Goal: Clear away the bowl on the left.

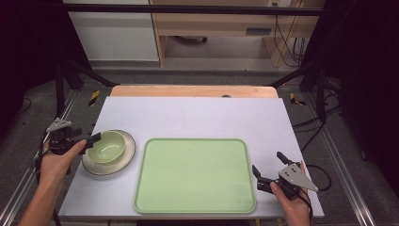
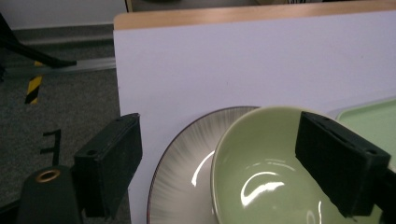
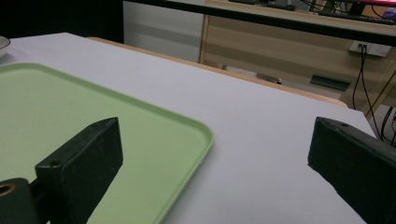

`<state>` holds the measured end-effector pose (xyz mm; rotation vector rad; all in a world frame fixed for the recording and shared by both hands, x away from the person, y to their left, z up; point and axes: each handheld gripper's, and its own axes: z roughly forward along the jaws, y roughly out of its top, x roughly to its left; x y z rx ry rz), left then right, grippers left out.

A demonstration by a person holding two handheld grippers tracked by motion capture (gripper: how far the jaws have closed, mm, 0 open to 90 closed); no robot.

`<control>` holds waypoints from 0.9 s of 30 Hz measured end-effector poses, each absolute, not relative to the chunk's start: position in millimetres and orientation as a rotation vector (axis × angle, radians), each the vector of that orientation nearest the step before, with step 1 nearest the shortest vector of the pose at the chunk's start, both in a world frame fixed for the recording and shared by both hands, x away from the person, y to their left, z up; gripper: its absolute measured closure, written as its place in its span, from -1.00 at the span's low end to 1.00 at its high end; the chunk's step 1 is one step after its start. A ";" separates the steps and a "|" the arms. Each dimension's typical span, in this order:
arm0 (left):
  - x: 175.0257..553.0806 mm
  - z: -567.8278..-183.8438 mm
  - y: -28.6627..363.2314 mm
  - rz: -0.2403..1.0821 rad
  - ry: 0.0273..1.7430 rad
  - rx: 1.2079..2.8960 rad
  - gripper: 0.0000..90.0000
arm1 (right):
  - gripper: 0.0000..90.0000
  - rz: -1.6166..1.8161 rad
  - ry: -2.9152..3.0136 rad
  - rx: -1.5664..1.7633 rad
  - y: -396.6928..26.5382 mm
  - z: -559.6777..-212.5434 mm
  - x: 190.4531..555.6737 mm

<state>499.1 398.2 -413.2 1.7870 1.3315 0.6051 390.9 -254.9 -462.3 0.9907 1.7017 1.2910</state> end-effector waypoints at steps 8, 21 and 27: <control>504.8 -428.8 401.9 0.584 1.437 1.813 -0.34 | -0.93 1.283 1.703 0.991 -254.3 -462.1 390.3; 505.2 -438.6 400.1 0.425 1.524 1.779 0.24 | -0.93 1.288 1.706 0.994 -255.1 -462.1 390.5; 507.2 -441.5 398.6 0.385 1.571 1.808 0.40 | -0.93 1.289 1.710 0.989 -254.7 -462.4 390.9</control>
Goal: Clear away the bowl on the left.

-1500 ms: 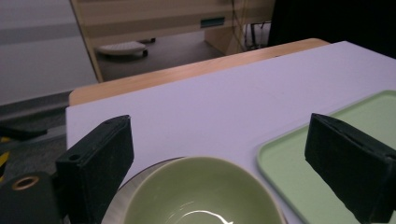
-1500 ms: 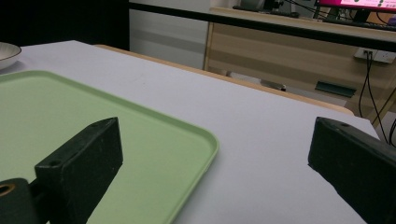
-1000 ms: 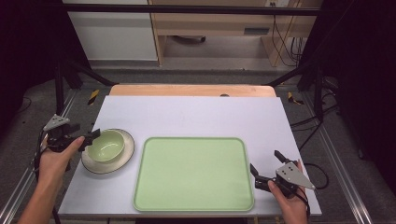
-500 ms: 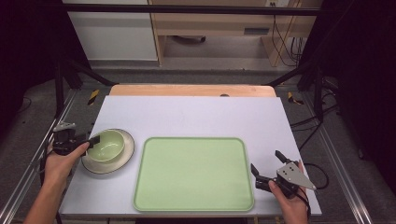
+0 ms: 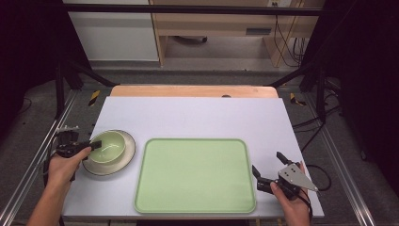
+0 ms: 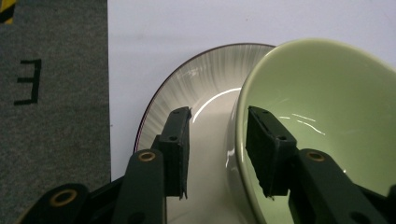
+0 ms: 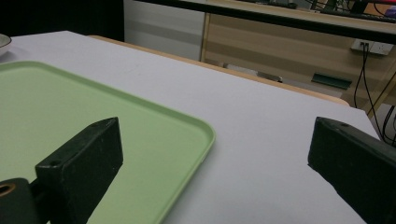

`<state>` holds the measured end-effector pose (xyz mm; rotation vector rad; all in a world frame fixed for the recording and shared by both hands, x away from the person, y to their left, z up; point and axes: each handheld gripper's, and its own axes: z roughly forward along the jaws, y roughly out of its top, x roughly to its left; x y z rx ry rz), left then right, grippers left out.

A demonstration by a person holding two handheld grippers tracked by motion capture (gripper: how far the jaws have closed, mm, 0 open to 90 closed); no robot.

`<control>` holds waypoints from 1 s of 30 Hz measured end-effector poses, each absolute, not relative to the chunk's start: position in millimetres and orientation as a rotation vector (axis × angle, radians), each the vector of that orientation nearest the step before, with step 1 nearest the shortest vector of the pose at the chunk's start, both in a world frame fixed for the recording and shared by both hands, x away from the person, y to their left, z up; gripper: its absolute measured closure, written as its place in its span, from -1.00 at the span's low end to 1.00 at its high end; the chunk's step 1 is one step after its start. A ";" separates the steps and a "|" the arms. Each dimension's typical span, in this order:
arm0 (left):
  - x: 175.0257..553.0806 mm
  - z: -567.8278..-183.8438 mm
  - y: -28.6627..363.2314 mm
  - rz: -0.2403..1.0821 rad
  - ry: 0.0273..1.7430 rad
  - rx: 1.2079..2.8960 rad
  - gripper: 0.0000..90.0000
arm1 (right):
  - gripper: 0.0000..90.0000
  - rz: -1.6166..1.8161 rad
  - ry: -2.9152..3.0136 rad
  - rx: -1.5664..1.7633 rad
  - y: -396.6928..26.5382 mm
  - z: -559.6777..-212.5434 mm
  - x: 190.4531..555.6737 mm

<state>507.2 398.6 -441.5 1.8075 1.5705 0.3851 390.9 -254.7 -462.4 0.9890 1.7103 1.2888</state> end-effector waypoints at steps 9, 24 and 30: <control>509.0 -442.2 395.4 0.323 1.593 1.851 0.74 | -0.93 1.293 1.717 0.992 -254.3 -462.6 390.8; 504.6 -423.2 386.4 0.326 1.637 1.778 0.86 | -0.93 1.297 1.716 0.993 -254.1 -462.7 391.3; 504.9 -408.8 369.6 0.302 1.562 1.779 0.85 | -0.93 1.299 1.717 0.990 -253.6 -462.6 391.5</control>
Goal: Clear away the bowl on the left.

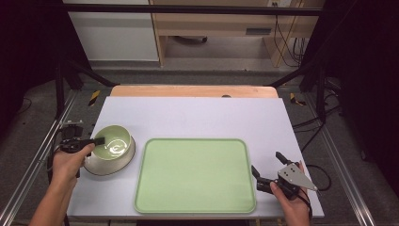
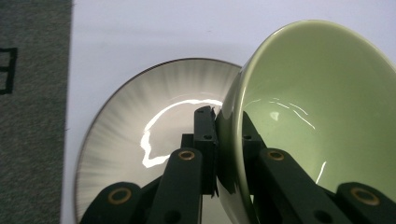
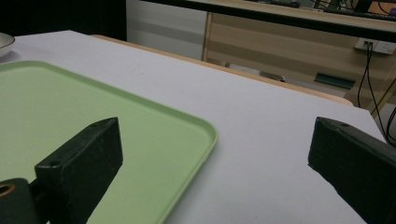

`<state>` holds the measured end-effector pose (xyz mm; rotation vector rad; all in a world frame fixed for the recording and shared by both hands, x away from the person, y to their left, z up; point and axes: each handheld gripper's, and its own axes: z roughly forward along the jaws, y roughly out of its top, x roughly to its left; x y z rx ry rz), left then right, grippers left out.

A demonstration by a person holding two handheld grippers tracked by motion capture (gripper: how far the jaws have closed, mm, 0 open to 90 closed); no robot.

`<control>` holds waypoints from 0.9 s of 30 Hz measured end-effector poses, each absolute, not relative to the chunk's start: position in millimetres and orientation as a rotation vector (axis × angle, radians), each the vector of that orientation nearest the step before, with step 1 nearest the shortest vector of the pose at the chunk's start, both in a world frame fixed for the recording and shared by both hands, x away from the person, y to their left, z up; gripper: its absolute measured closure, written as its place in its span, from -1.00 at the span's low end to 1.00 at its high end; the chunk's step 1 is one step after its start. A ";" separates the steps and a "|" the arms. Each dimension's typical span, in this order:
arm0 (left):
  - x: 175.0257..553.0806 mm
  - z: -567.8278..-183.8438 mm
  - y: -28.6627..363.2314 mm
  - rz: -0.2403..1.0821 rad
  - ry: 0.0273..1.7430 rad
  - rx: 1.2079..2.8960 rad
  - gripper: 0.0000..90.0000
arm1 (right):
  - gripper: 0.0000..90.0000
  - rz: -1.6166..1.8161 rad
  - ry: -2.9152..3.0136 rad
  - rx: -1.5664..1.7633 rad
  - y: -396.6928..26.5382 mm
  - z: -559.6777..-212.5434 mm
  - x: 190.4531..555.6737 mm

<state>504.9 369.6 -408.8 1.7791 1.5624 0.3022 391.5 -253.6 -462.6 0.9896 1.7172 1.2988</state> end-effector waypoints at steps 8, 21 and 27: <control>507.8 -401.1 344.3 0.252 1.489 1.817 0.85 | -0.93 1.327 1.712 0.968 -252.9 -461.7 390.9; 509.7 -392.6 299.5 0.189 1.373 1.891 0.85 | -0.93 1.361 1.665 0.945 -258.3 -458.2 389.4; 510.3 -391.6 282.4 0.176 1.337 1.920 0.85 | -0.93 1.367 1.659 0.952 -258.5 -457.6 389.1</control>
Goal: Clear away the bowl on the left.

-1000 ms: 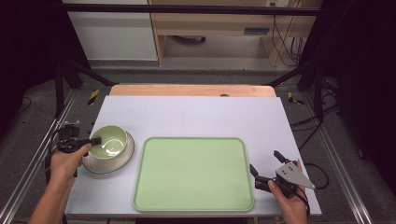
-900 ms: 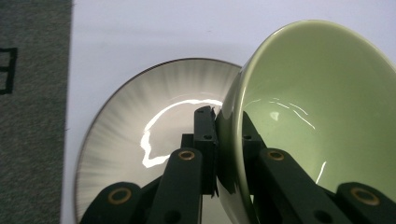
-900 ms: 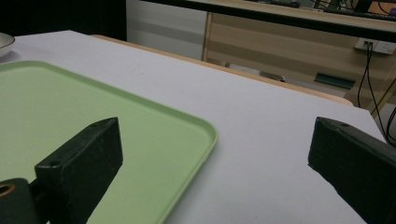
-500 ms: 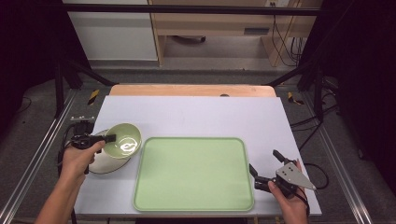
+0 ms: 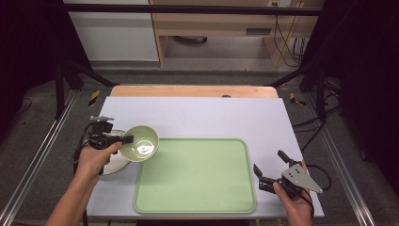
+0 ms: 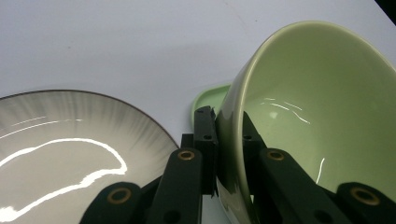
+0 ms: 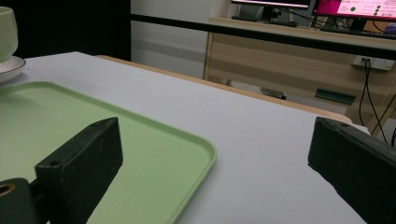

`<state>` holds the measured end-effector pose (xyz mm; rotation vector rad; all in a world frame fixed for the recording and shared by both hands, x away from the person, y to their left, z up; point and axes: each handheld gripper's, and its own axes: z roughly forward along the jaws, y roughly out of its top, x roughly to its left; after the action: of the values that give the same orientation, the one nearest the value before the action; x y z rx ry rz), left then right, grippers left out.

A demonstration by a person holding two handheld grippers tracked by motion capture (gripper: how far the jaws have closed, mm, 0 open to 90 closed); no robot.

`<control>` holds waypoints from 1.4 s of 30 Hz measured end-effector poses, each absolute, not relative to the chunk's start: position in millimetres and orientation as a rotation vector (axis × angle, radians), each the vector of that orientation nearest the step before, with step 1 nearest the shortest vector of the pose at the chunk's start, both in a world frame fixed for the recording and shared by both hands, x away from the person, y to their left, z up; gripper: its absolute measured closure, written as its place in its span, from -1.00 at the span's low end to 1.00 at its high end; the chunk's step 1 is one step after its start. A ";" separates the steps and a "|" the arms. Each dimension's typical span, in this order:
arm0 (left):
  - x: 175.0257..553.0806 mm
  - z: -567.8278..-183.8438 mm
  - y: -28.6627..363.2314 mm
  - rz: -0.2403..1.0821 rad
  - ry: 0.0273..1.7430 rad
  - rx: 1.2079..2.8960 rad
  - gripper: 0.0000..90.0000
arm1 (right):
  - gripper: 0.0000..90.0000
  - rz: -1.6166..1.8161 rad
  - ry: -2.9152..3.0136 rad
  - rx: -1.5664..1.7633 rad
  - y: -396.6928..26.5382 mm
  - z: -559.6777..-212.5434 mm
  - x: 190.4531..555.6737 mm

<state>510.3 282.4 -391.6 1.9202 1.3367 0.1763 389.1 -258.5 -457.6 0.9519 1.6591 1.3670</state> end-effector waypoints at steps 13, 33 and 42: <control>513.3 -398.7 244.6 0.125 1.277 1.977 0.85 | -0.92 1.362 1.659 0.968 -259.4 -457.7 389.6; 507.1 -404.4 207.5 0.041 1.199 2.007 0.85 | -0.92 1.366 1.658 0.969 -260.6 -457.4 389.4; 504.4 -407.3 188.2 0.025 1.155 2.069 0.85 | -0.92 1.368 1.654 0.976 -261.6 -457.0 389.0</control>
<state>504.4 188.2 -407.3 2.0691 1.1550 0.0248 389.0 -261.6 -457.0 0.9756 1.6544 1.3683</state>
